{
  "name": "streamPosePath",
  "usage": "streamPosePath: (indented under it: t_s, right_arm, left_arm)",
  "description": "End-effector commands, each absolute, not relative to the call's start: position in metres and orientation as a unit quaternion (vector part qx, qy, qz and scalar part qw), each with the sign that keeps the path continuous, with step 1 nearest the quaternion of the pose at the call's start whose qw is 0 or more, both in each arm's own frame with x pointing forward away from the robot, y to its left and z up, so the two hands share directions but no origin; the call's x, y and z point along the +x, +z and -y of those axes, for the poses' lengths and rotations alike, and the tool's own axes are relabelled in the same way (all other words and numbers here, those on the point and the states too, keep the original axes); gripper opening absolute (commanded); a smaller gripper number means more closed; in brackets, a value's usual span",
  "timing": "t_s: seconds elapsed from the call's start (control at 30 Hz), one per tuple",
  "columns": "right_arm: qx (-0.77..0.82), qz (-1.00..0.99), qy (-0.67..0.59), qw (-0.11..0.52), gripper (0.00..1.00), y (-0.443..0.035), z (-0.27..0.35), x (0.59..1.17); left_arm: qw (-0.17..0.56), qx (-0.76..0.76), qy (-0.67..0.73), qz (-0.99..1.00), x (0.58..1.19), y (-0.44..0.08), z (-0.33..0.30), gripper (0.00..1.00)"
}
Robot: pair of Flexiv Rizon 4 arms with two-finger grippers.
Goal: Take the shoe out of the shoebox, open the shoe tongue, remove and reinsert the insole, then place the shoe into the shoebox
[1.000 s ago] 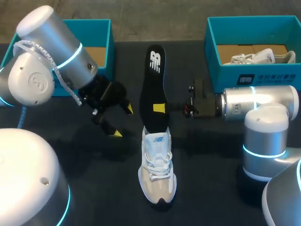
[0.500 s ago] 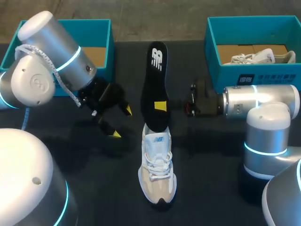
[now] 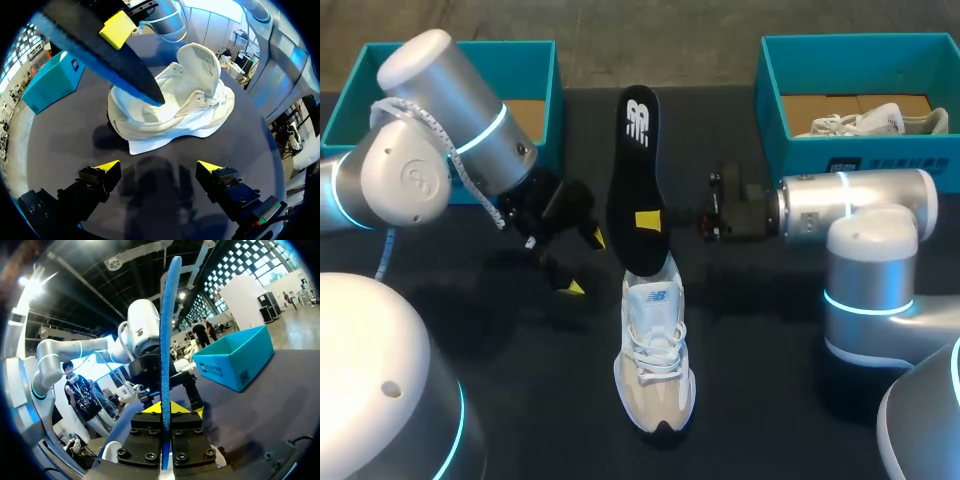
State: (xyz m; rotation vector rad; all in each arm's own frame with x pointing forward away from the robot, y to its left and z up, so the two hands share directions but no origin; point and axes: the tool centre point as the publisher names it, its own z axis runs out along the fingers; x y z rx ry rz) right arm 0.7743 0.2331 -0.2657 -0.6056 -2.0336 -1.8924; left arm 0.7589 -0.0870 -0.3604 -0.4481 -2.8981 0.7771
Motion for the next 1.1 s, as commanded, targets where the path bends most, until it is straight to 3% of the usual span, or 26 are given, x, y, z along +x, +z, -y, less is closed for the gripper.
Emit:
streamPosePath:
  t_s: [0.03, 1.1]
  right_arm:
    - [-0.216, 0.710, -0.655, 0.146, 0.00, -0.269, -0.236, 0.772]
    - [-0.236, 0.698, -0.655, 0.167, 0.00, -0.284, -0.251, 0.764]
  left_arm:
    - [0.054, -0.148, 0.254, 0.954, 0.759, -0.361, 0.088, 1.00]
    - [0.054, -0.148, 0.254, 0.954, 0.759, -0.361, 0.088, 1.00]
